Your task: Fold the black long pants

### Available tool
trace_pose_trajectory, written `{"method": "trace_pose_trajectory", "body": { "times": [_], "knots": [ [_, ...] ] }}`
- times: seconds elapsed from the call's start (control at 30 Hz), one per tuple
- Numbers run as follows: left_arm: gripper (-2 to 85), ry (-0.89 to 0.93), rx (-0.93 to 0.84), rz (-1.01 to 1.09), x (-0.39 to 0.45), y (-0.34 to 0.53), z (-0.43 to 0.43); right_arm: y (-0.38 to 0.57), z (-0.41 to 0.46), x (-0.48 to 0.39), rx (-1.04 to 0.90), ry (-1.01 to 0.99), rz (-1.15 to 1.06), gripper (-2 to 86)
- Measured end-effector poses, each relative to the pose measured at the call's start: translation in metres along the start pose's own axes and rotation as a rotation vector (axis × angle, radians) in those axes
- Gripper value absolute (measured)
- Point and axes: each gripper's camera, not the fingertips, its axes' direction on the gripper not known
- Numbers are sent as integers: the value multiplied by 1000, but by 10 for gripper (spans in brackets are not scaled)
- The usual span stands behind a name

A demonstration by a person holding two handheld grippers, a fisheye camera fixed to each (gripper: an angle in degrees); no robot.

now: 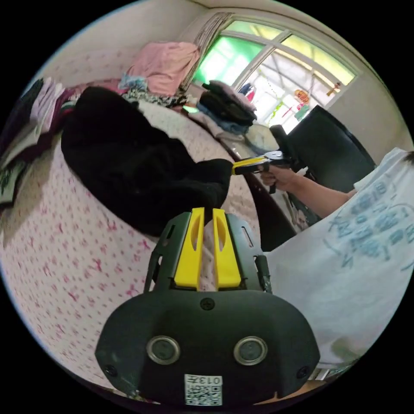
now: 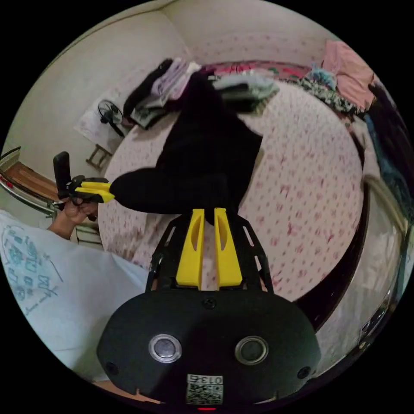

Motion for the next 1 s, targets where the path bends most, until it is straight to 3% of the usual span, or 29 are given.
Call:
{"method": "trace_pose_trajectory", "body": {
  "times": [0.13,0.3,0.5,0.6,0.73,0.87,1.0],
  "knots": [
    [45,-28,20,-178,3,37,3,46,29,-20,-49,96,38,29],
    [82,-168,-34,-227,4,43,0,70,29,-39,61,111,66,21],
    [57,-86,-134,-277,-7,29,22,99,41,-67,110,74,29,49],
    [45,-85,-137,-167,25,26,21,103,51,-82,111,29,-4,64],
    [49,-261,-189,-16,79,34,20,103,64,-111,153,44,-72,73],
    [69,-285,-162,-64,86,48,0,103,85,-132,136,28,-104,78],
    [23,-264,-79,-32,81,74,-42,113,104,-146,103,58,-109,83]
  ]
}}
